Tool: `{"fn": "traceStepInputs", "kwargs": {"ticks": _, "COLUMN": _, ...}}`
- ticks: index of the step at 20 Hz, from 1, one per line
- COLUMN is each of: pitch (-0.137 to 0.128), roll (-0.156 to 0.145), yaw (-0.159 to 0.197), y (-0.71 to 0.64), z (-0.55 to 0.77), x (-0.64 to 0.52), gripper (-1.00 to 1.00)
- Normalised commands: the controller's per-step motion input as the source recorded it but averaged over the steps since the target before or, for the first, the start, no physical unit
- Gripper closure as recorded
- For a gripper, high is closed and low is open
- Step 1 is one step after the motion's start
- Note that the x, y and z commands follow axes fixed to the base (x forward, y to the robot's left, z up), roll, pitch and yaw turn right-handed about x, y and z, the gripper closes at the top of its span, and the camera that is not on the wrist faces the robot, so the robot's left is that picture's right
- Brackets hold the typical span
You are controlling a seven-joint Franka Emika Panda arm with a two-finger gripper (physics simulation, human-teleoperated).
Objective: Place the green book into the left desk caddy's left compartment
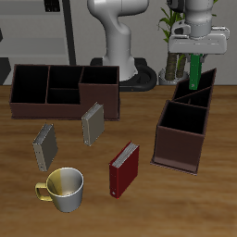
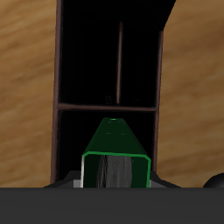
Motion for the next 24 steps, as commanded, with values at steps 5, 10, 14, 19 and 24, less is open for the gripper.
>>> {"fn": "traceStepInputs", "kwargs": {"ticks": 5, "pitch": 0.035, "roll": 0.038, "yaw": 0.008, "y": 0.09, "z": -0.17, "x": 0.05, "gripper": 1.0}}
{"fn": "traceStepInputs", "kwargs": {"ticks": 10, "pitch": 0.021, "roll": 0.011, "yaw": -0.009, "y": 0.04, "z": -0.14, "x": 0.04, "gripper": 1.0}}
{"fn": "traceStepInputs", "kwargs": {"ticks": 14, "pitch": 0.028, "roll": 0.036, "yaw": 0.012, "y": 0.08, "z": -0.16, "x": 0.06, "gripper": 1.0}}
{"fn": "traceStepInputs", "kwargs": {"ticks": 19, "pitch": 0.029, "roll": 0.014, "yaw": 0.019, "y": 0.04, "z": -0.16, "x": 0.05, "gripper": 1.0}}
{"fn": "traceStepInputs", "kwargs": {"ticks": 24, "pitch": 0.017, "roll": 0.0, "yaw": -0.006, "y": -0.03, "z": -0.11, "x": 0.05, "gripper": 1.0}}
